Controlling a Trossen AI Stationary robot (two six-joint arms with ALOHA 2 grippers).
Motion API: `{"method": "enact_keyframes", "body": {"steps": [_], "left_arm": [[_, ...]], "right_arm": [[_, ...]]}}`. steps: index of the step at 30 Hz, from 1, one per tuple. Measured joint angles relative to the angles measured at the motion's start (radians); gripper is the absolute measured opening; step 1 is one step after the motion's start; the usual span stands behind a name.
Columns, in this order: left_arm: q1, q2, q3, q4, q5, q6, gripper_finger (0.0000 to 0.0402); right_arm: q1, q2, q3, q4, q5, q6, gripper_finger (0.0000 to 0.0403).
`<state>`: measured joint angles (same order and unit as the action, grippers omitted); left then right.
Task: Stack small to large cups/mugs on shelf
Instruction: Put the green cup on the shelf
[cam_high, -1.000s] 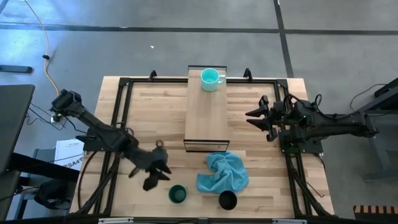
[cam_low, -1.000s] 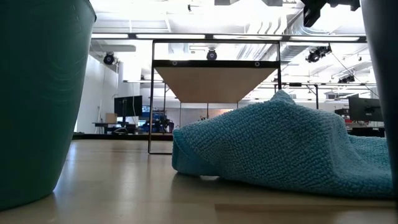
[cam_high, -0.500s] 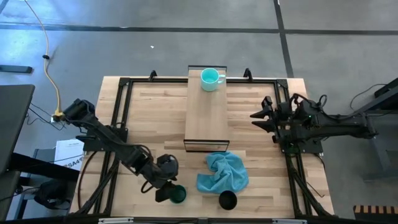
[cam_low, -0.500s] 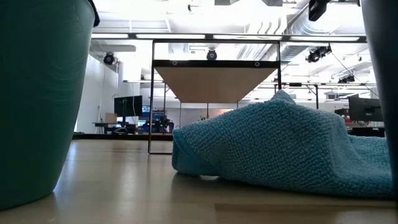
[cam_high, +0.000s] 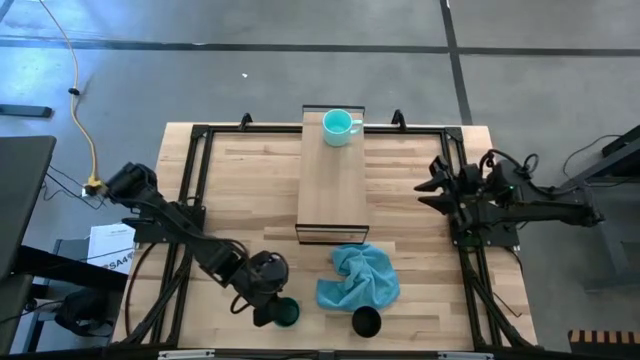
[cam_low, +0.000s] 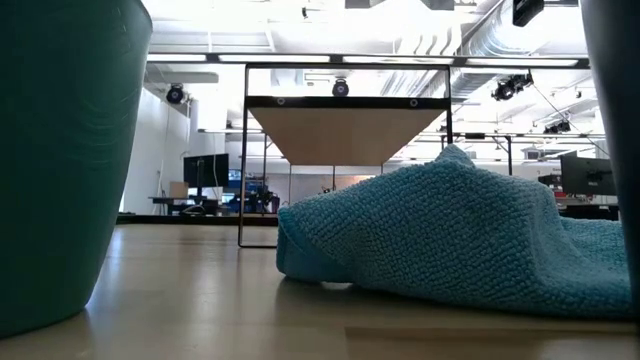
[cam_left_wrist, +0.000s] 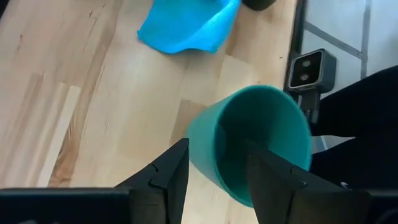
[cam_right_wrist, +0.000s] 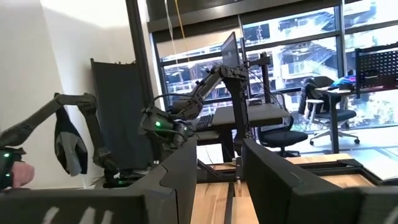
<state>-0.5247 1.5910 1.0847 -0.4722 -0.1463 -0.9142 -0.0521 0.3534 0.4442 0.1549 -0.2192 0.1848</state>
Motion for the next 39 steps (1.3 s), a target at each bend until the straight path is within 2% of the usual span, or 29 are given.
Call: {"method": "enact_keyframes", "body": {"steps": [22, 39], "left_arm": [[0.001, 0.049, -0.002, 0.008, 0.034, -0.041, 0.0136], [0.001, 0.051, -0.002, 0.008, 0.022, -0.064, 0.0136]], "right_arm": [[0.0, -0.01, 0.0, -0.046, -0.01, 0.014, 0.0119], [0.0, -0.024, 0.0, -0.062, -0.009, 0.017, 0.0119]]}}
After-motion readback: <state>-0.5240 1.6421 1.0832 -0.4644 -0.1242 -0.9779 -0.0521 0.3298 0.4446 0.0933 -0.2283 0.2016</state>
